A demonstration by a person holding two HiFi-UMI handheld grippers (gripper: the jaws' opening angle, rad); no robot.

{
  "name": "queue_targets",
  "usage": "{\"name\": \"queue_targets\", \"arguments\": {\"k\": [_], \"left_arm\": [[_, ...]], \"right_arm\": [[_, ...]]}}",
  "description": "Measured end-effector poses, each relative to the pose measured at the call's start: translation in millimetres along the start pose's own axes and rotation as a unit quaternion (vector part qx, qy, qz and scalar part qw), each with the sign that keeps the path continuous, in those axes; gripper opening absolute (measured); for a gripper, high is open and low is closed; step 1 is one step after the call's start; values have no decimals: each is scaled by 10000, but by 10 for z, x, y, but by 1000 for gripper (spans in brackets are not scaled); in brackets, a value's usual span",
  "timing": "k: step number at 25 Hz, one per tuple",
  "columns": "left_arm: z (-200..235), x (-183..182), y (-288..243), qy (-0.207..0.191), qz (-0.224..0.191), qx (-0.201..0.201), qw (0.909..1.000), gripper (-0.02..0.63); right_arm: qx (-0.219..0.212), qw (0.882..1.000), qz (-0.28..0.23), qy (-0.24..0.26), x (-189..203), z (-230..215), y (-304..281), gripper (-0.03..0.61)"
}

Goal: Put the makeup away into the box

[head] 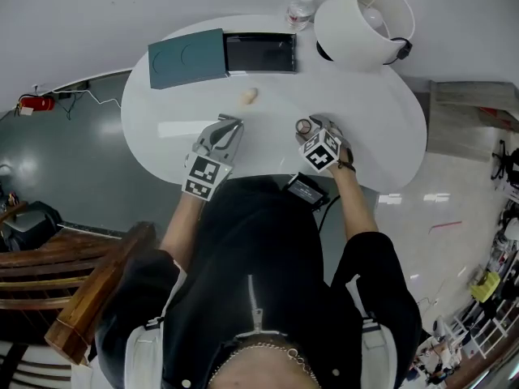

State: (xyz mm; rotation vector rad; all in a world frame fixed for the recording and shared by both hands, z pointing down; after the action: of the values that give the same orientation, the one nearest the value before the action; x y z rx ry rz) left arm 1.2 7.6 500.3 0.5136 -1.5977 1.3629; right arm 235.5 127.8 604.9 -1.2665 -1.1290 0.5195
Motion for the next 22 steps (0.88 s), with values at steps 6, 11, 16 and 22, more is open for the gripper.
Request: {"name": "queue_targets", "arguments": {"k": [6,11,16,22], "left_arm": [[71,29,-48,83,50,2,10000,15],[108,32,-85,126,58,-11,9999,15],[137,43,-102,150,57,-28,9999,15],[180,29,-107,167,12,-61,9998,15]], "right_arm": [[-323,9988,352,96,11,-32,-126,253],[-434,9975,541,143,17,-37,-207,252],[-416,9974,572,131,12,-69,-212,210],[-357,9982,427,237,-141,-135,-85,209]]}}
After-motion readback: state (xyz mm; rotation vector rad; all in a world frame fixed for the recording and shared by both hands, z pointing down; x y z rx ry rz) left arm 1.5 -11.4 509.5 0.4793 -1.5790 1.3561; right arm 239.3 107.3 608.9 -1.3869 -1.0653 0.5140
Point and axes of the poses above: the fingertips, and each gripper's own axes: y backward along the fingers, z to its left, x out of its underside, the point moved 10 cm from there along y, backward along the fingers, and after that the axes turned 8 degrees about -x, right-handed, at the moved point
